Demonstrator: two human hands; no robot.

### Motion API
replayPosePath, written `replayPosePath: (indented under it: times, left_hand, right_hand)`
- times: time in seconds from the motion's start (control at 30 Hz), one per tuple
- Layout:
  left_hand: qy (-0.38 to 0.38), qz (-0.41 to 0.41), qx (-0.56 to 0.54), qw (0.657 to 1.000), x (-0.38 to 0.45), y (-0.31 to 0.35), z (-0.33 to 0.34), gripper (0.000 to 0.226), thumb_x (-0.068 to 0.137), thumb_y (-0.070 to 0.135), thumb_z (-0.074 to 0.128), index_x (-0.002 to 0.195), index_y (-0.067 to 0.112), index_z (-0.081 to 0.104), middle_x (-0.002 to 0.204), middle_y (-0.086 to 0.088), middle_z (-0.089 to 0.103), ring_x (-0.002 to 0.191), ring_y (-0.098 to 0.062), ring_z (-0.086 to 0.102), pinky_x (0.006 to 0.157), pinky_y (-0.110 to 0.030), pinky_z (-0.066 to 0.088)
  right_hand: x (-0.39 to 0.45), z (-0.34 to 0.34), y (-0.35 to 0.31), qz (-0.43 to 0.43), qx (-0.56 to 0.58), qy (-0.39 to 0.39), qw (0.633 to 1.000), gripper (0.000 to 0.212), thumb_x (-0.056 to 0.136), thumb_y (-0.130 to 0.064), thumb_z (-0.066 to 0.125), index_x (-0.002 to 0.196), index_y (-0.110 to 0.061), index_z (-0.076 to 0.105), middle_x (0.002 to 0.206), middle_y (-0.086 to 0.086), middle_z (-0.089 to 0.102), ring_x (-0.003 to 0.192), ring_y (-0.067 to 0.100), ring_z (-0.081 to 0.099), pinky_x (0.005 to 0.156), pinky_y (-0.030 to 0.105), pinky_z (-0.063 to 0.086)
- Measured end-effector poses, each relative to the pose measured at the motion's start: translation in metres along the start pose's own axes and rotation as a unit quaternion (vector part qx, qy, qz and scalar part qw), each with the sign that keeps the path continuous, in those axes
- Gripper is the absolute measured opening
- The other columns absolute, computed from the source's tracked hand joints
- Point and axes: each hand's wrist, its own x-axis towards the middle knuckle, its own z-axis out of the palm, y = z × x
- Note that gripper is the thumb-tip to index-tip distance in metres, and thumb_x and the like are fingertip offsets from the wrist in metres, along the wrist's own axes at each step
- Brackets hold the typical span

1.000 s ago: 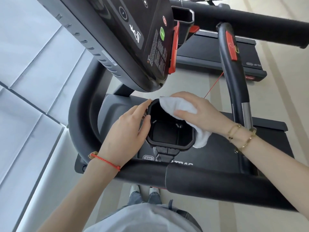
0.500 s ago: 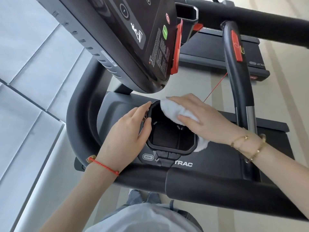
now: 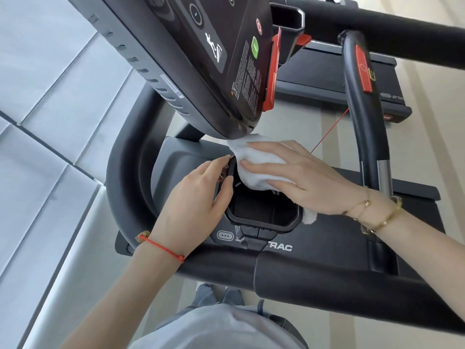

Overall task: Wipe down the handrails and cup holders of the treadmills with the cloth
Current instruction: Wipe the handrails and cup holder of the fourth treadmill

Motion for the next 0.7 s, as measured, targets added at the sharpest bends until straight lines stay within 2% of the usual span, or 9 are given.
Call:
replayPosePath:
  times: [0.07, 0.13, 0.2, 0.27, 0.4, 0.47, 0.53, 0.63, 0.7]
  left_hand:
    - [0.0, 0.002, 0.001, 1.0, 0.0, -0.001, 0.001, 0.039, 0.099, 0.024, 0.049, 0.137, 0.015, 0.052, 0.111, 0.001, 0.064, 0.099, -0.018, 0.063, 0.082, -0.042, 0.051]
    - [0.002, 0.003, 0.002, 1.0, 0.0, -0.002, 0.002, 0.04, 0.099, 0.025, 0.049, 0.137, 0.016, 0.052, 0.114, 0.001, 0.065, 0.101, -0.017, 0.062, 0.085, -0.041, 0.052]
    - [0.002, 0.003, 0.004, 1.0, 0.0, -0.003, 0.002, 0.04, 0.099, 0.027, 0.048, 0.138, 0.016, 0.052, 0.116, 0.001, 0.065, 0.102, -0.017, 0.062, 0.086, -0.04, 0.052]
    - [0.004, 0.003, 0.004, 1.0, 0.0, -0.004, 0.003, 0.04, 0.099, 0.027, 0.047, 0.137, 0.016, 0.052, 0.115, 0.0, 0.065, 0.101, -0.017, 0.063, 0.086, -0.039, 0.052]
    - [0.011, 0.01, 0.007, 1.0, 0.001, -0.004, 0.004, 0.036, 0.098, 0.024, 0.05, 0.132, 0.014, 0.055, 0.11, -0.001, 0.066, 0.094, -0.019, 0.063, 0.08, -0.041, 0.053]
    - [0.012, 0.011, 0.01, 1.0, 0.0, -0.005, 0.004, 0.033, 0.098, 0.024, 0.051, 0.129, 0.013, 0.056, 0.108, -0.001, 0.066, 0.092, -0.02, 0.064, 0.078, -0.043, 0.053]
    - [0.011, 0.01, 0.011, 1.0, 0.001, -0.006, 0.004, 0.036, 0.098, 0.027, 0.049, 0.131, 0.014, 0.055, 0.11, -0.001, 0.066, 0.095, -0.02, 0.064, 0.08, -0.043, 0.053]
    - [0.01, 0.009, 0.008, 1.0, 0.001, -0.007, 0.005, 0.04, 0.098, 0.029, 0.046, 0.136, 0.017, 0.052, 0.113, 0.001, 0.065, 0.1, -0.016, 0.063, 0.086, -0.041, 0.053]
    - [0.011, 0.009, 0.006, 1.0, 0.001, -0.007, 0.005, 0.04, 0.099, 0.029, 0.046, 0.137, 0.018, 0.052, 0.113, 0.003, 0.065, 0.101, -0.015, 0.062, 0.087, -0.04, 0.053]
  right_hand:
    - [0.007, -0.001, 0.002, -0.03, 0.027, 0.018, 0.999, 0.045, 0.101, -0.007, 0.046, 0.138, -0.031, 0.052, 0.155, -0.012, 0.032, 0.135, 0.015, 0.035, 0.111, 0.033, 0.03]
    - [0.001, 0.001, 0.006, 0.009, 0.084, 0.041, 0.996, 0.039, 0.1, -0.009, 0.049, 0.135, -0.027, 0.052, 0.15, -0.014, 0.039, 0.133, 0.013, 0.04, 0.111, 0.033, 0.03]
    - [-0.008, 0.004, 0.009, 0.056, 0.132, 0.06, 0.988, 0.043, 0.1, -0.016, 0.05, 0.139, -0.033, 0.042, 0.142, -0.022, 0.043, 0.129, 0.01, 0.043, 0.108, 0.026, 0.034]
    - [-0.006, 0.005, 0.006, 0.071, 0.126, 0.061, 0.988, 0.051, 0.1, -0.021, 0.048, 0.144, -0.04, 0.033, 0.137, -0.026, 0.044, 0.125, 0.004, 0.044, 0.101, 0.017, 0.033]
    - [0.029, -0.001, -0.002, 0.07, 0.043, 0.01, 0.997, 0.044, 0.1, -0.028, 0.042, 0.142, -0.041, 0.039, 0.137, -0.021, 0.049, 0.118, 0.005, 0.047, 0.094, 0.033, 0.04]
    - [0.039, -0.002, -0.006, 0.061, 0.013, -0.001, 0.998, 0.041, 0.1, -0.028, 0.042, 0.139, -0.041, 0.042, 0.135, -0.021, 0.05, 0.117, 0.008, 0.05, 0.09, 0.034, 0.041]
    - [0.033, -0.001, -0.006, 0.059, -0.011, -0.005, 0.998, 0.044, 0.101, -0.027, 0.042, 0.143, -0.042, 0.037, 0.136, -0.018, 0.047, 0.116, 0.012, 0.05, 0.086, 0.035, 0.041]
    - [-0.001, -0.001, 0.001, 0.084, 0.026, 0.011, 0.996, 0.052, 0.101, -0.026, 0.041, 0.15, -0.039, 0.026, 0.134, -0.012, 0.043, 0.112, 0.016, 0.05, 0.088, 0.036, 0.044]
    - [-0.022, -0.001, 0.002, 0.095, 0.096, 0.02, 0.991, 0.053, 0.102, -0.03, 0.039, 0.15, -0.042, 0.022, 0.134, -0.018, 0.037, 0.112, 0.012, 0.05, 0.093, 0.034, 0.045]
